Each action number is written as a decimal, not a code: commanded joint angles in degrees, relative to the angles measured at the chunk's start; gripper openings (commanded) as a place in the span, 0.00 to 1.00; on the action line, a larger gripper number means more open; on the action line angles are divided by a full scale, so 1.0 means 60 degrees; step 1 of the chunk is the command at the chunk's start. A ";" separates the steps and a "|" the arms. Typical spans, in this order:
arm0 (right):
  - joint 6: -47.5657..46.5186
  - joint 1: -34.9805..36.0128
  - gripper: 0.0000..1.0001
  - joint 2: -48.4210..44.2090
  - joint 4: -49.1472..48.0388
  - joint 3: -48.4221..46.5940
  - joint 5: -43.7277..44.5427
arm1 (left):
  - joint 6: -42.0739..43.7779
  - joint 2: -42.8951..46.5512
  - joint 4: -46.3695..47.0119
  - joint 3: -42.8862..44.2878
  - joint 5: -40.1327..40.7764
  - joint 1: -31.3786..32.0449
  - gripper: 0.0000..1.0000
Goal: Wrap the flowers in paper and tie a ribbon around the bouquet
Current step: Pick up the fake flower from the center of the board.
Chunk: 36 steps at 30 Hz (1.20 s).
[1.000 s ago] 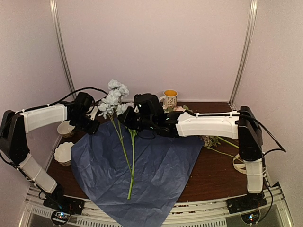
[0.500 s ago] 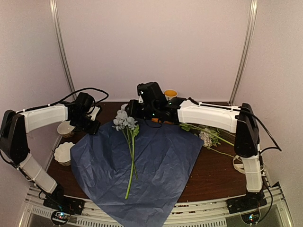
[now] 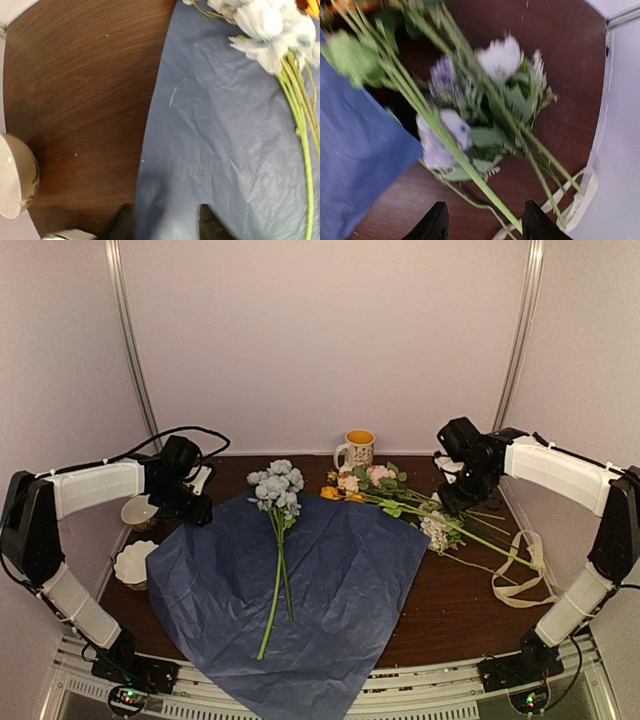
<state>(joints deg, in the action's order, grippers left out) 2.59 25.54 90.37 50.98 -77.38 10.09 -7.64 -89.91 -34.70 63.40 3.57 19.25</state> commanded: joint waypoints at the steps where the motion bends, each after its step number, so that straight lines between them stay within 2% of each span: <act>1: -0.1189 -0.0345 0.52 0.0008 0.1297 0.1069 0.0938 | -0.0049 0.0228 -0.0336 0.0729 0.0356 0.0046 0.58; 4: -0.1416 -0.0508 0.54 0.0376 0.1094 0.1337 0.1189 | 0.0029 0.0446 -0.0918 0.1239 0.0789 0.0046 0.77; 7: -0.1614 -0.0608 0.53 0.0843 0.1028 0.1247 0.1853 | 0.0252 0.0629 -0.1588 0.1911 0.0869 0.0063 0.86; 14: -0.2127 -0.0688 0.42 0.1839 0.0676 0.0995 0.1997 | 0.0899 0.1166 -0.2058 0.2738 0.0746 0.0219 0.87; 22: -0.1742 -0.0676 0.10 0.2501 0.1263 0.0613 0.2890 | 0.0755 0.1995 -0.0340 0.1355 0.0836 0.0445 0.84; 29: -0.1551 -0.0229 0.00 0.1160 0.2086 0.0398 0.3926 | 0.0738 0.2498 0.0083 0.0854 0.0429 0.0458 0.84; 36: -0.1496 -0.0053 0.00 -0.0193 0.2478 0.0070 0.3702 | 0.0673 0.2654 0.0138 0.0774 0.0233 0.0469 0.85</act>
<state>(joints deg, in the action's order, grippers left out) -7.29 24.69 93.71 63.68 -74.46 30.92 -3.33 -75.11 -37.01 68.66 6.57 21.82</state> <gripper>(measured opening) 0.023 0.846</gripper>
